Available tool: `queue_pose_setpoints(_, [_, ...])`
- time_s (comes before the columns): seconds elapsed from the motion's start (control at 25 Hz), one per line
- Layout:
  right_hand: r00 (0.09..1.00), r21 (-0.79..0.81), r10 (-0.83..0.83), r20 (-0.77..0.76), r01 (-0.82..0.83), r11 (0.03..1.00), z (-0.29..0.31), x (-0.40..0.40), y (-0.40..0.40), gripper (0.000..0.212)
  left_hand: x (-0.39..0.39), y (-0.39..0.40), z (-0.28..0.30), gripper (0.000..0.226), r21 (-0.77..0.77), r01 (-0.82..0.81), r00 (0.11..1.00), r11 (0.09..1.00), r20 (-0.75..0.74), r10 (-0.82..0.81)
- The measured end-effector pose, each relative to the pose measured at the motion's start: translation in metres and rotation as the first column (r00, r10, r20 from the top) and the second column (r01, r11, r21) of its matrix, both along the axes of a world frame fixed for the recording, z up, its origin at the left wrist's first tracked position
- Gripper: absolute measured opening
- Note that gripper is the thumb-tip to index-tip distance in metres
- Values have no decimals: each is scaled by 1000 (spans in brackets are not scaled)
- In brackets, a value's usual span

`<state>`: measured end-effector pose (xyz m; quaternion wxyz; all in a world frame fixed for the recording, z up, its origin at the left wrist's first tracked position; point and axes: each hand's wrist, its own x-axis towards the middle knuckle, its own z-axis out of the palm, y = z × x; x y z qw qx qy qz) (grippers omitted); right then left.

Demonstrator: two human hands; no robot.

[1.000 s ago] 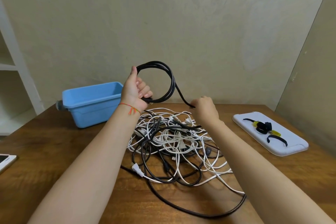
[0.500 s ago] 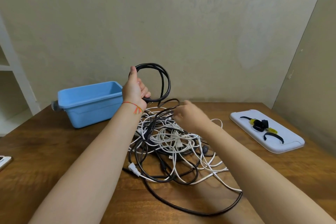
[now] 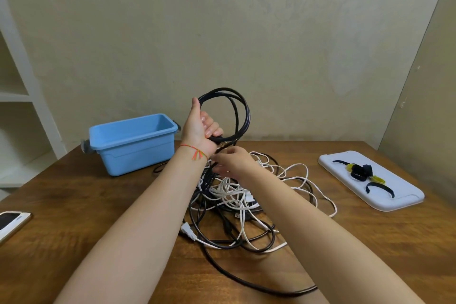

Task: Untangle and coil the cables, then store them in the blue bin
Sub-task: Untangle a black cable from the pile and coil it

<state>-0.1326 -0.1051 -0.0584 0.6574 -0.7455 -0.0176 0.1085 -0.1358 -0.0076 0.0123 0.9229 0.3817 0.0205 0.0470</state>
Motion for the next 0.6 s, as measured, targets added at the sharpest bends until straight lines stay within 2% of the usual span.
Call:
queue_pose_setpoints(0.12, [1000, 149, -11, -29, 16, 989, 13, -1, -5, 24, 1, 11, -4, 62, -9, -42, 999, 999, -17, 41])
queue_pose_setpoints(0.2, [991, 247, 13, -130, 20, 969, 27, -4, -13, 12, 4, 20, -10, 61, -23, -51, 998, 998, -36, 50])
queue_pose_setpoints(0.24, [985, 240, 53, -164, -12, 971, 33, -7, -18, 9, 5, 23, -14, 59, -17, -52, 997, 998, -49, 51])
queue_pose_setpoints(0.32, [985, 132, 97, -143, -78, 988, 53, -5, -24, 17, 6, 32, -21, 55, 33, -33, 996, 999, -78, 36])
queue_pose_setpoints(0.36, [994, 122, 62, -88, -51, 991, 66, -2, -27, 19, 6, 37, -24, 52, 65, -4, 996, 998, -91, 10])
queue_pose_setpoints(0.48, [974, 356, -221, 48, 190, 915, 102, 14, -39, 18, 5, 53, -31, 44, 164, 142, 985, 976, -119, -124])
queue_pose_setpoints(0.52, [959, 388, -276, 69, 230, 893, 110, 17, -43, 17, 4, 57, -31, 41, 221, 202, 976, 954, -122, -179])
queue_pose_setpoints(0.6, [964, 301, -251, 87, 215, 929, 113, 18, -46, 13, 1, 58, -28, 31, 395, 318, 948, 862, -131, -289])
